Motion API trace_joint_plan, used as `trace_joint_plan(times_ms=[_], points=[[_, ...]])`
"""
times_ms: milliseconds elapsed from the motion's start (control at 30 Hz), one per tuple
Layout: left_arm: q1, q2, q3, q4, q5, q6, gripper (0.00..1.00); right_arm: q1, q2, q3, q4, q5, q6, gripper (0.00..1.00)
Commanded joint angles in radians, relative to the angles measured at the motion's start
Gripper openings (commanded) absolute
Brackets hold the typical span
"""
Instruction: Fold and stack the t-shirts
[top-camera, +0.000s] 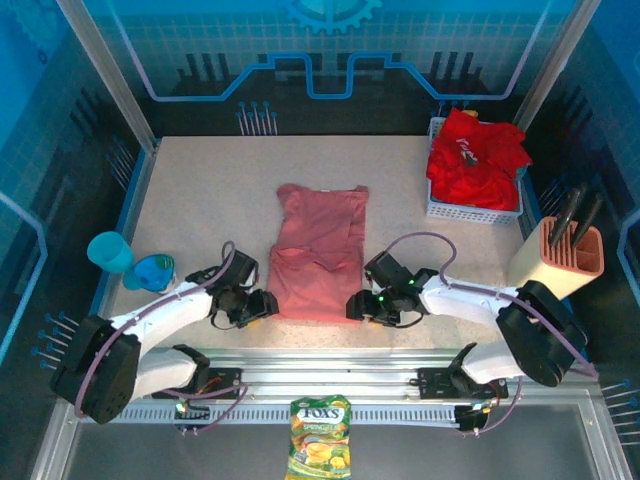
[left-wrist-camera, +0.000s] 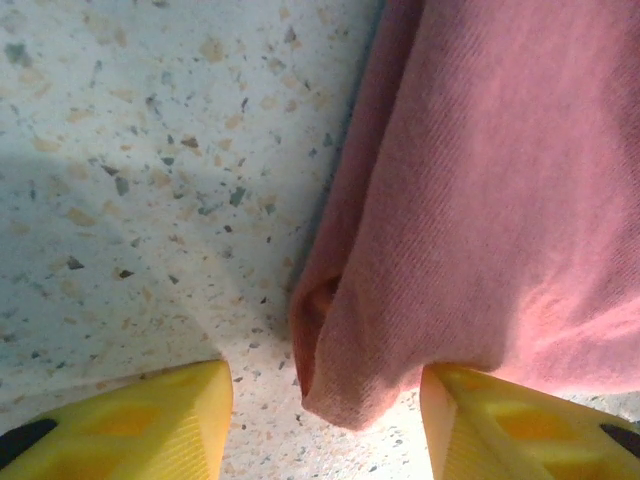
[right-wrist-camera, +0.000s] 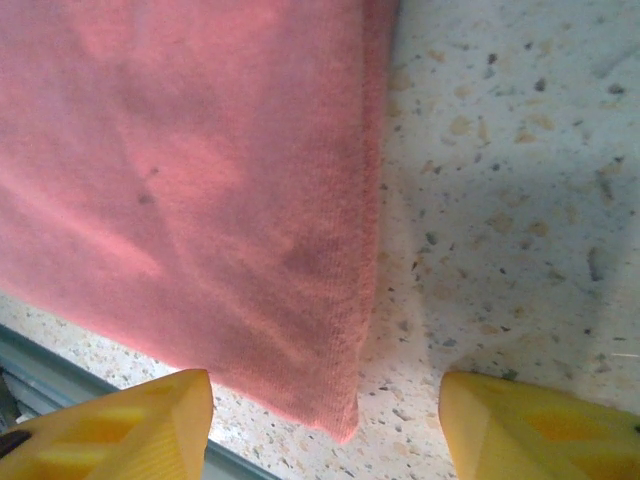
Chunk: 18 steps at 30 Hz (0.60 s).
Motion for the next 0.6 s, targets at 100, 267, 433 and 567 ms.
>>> trace_joint_plan(times_ms=[100, 267, 433, 567], points=[[0.004, -0.001, -0.005, 0.121, 0.030, 0.005, 0.48, 0.054, 0.057, -0.002, 0.111, -0.031, 0.070, 0.58], [0.005, 0.004, -0.003, 0.136, 0.039, 0.003, 0.44, 0.056, 0.056, 0.032, 0.070, -0.036, 0.069, 0.57], [0.005, 0.034, 0.004, 0.110, 0.024, 0.017, 0.42, 0.061, 0.070, 0.055, 0.016, -0.036, 0.077, 0.55], [0.005, 0.031, -0.001, 0.088, 0.007, 0.016, 0.42, 0.062, 0.085, 0.072, -0.008, -0.054, 0.084, 0.55]])
